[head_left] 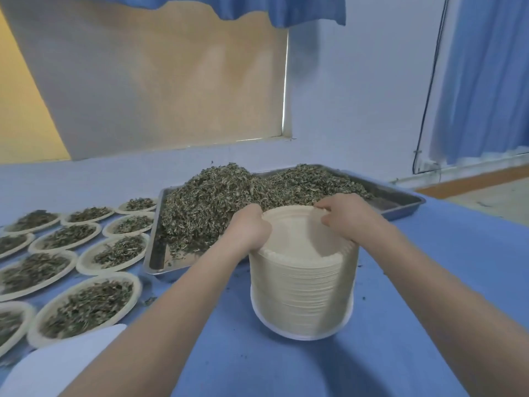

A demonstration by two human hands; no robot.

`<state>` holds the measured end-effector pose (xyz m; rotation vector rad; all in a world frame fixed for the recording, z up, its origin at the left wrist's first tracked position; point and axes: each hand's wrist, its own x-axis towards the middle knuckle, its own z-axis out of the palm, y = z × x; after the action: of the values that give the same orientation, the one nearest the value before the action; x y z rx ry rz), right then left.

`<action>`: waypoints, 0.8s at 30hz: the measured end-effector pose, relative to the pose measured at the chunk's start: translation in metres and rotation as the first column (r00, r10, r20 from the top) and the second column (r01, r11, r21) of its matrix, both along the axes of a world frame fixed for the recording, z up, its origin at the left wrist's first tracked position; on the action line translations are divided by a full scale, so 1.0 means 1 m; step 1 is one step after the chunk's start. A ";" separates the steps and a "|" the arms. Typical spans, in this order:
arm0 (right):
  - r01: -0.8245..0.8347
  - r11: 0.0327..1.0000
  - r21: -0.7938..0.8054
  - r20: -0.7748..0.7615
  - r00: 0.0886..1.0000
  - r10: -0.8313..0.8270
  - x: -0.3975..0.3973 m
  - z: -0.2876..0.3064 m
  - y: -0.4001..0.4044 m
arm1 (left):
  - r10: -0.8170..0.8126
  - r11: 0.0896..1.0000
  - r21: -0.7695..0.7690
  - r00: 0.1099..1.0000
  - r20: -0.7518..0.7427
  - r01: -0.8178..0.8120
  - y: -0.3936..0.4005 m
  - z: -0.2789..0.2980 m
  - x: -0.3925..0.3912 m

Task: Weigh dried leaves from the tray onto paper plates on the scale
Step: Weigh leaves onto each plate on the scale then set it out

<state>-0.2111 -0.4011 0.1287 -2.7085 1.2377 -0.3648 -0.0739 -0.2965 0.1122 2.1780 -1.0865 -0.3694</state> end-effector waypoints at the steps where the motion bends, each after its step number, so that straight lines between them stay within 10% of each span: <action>1: 0.002 1.000 -0.013 -0.006 1.000 -0.002 0.001 0.002 -0.001 | -0.002 1.000 0.000 1.000 0.013 0.002 0.000 0.002 0.000; 12: -0.037 0.992 -0.121 0.091 0.995 0.048 0.022 0.030 0.019 | 0.019 0.978 -0.207 0.999 -0.045 -0.028 0.024 0.037 0.015; 24: -0.461 0.887 -0.042 0.063 0.884 0.463 0.168 0.005 0.174 | 0.452 0.875 -0.134 0.885 -0.110 -0.464 0.234 0.022 0.110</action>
<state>-0.0436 -0.2268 0.1336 -2.8626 0.5353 -0.4091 0.0362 -0.0621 0.1337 2.1740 -0.5066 -0.1406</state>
